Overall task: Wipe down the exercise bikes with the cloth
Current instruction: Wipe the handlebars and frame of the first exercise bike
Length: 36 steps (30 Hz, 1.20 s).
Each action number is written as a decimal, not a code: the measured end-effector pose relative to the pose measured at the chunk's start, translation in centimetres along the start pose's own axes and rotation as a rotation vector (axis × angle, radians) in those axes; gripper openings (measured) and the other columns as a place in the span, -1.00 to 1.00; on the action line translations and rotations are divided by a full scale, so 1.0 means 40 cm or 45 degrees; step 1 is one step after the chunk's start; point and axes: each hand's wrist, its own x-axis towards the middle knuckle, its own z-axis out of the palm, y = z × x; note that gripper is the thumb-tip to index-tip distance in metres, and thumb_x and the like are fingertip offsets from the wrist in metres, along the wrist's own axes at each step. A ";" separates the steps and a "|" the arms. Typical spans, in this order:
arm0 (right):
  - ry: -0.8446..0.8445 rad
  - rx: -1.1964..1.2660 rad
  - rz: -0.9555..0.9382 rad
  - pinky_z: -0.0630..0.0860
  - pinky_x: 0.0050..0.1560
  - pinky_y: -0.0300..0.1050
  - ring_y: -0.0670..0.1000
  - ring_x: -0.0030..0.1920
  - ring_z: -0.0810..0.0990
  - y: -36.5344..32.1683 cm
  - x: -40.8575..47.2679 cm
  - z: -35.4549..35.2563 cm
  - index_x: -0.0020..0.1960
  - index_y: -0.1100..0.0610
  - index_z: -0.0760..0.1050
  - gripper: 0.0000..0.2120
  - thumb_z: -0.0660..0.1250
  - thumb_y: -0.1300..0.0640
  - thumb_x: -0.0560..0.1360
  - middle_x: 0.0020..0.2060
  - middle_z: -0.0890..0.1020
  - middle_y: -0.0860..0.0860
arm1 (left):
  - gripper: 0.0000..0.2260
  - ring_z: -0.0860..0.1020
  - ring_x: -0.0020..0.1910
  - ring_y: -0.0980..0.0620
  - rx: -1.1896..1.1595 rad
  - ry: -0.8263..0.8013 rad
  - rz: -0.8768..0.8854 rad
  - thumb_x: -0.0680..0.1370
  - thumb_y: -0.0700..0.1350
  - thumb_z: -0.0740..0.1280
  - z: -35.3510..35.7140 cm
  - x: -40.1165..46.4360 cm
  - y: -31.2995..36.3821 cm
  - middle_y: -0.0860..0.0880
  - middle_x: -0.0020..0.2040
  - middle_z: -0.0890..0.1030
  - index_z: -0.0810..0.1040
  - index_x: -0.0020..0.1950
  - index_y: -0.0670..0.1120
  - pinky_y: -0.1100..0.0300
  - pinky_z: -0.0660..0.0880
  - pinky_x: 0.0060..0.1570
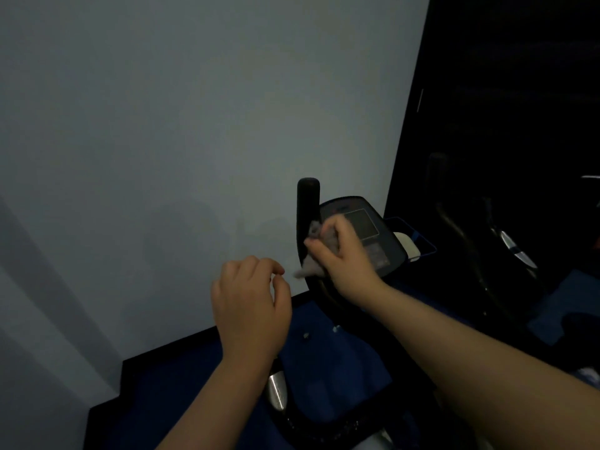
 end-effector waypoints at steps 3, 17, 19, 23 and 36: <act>0.136 -0.112 -0.181 0.34 -0.17 -0.48 -0.31 -0.18 0.43 -0.023 0.019 -0.010 -0.18 0.02 0.39 -0.80 0.40 0.18 0.48 -0.15 0.41 -0.10 | -0.88 0.44 -0.18 0.01 0.004 0.005 0.008 0.46 -0.16 0.27 0.003 0.004 -0.003 0.06 -0.28 0.53 0.61 -0.16 -0.06 0.10 0.34 -0.23; -0.539 -0.397 -0.124 0.48 -0.07 -0.23 -0.18 -0.13 0.51 -0.041 -0.061 -0.136 -0.05 0.04 0.45 -0.75 0.48 0.03 0.40 -0.14 0.52 -0.13 | -0.89 0.46 -0.09 -0.08 0.103 0.025 0.013 0.49 -0.19 0.29 0.004 0.003 0.004 -0.03 -0.23 0.57 0.62 -0.12 -0.09 0.14 0.20 -0.16; -0.362 -0.358 -0.114 0.42 -0.12 -0.29 -0.15 -0.14 0.46 -0.023 -0.101 -0.076 -0.06 0.05 0.38 -0.74 0.46 0.06 0.44 -0.12 0.45 -0.09 | -0.89 0.46 -0.06 -0.11 0.137 0.004 0.025 0.49 -0.18 0.29 0.000 -0.001 0.004 -0.05 -0.20 0.58 0.63 -0.10 -0.10 0.13 0.21 -0.14; -0.346 -0.404 -0.189 0.40 -0.08 -0.17 -0.09 -0.10 0.45 0.045 -0.219 -0.145 -0.12 0.07 0.38 -0.80 0.42 0.14 0.46 -0.13 0.43 -0.05 | -0.86 0.44 0.02 -0.13 0.113 -0.092 -0.001 0.51 -0.18 0.28 -0.010 -0.003 0.011 -0.09 -0.11 0.59 0.64 -0.03 -0.12 0.13 0.25 -0.05; -0.075 -0.435 0.046 0.42 -0.14 -0.16 -0.11 -0.13 0.44 0.066 -0.388 -0.182 -0.11 0.07 0.31 -0.83 0.31 0.08 0.54 -0.11 0.38 -0.06 | -0.76 0.31 0.38 0.14 -0.589 -0.446 -0.347 0.57 -0.24 0.24 0.024 -0.198 0.245 0.08 0.32 0.45 0.49 0.15 0.05 0.10 0.23 0.43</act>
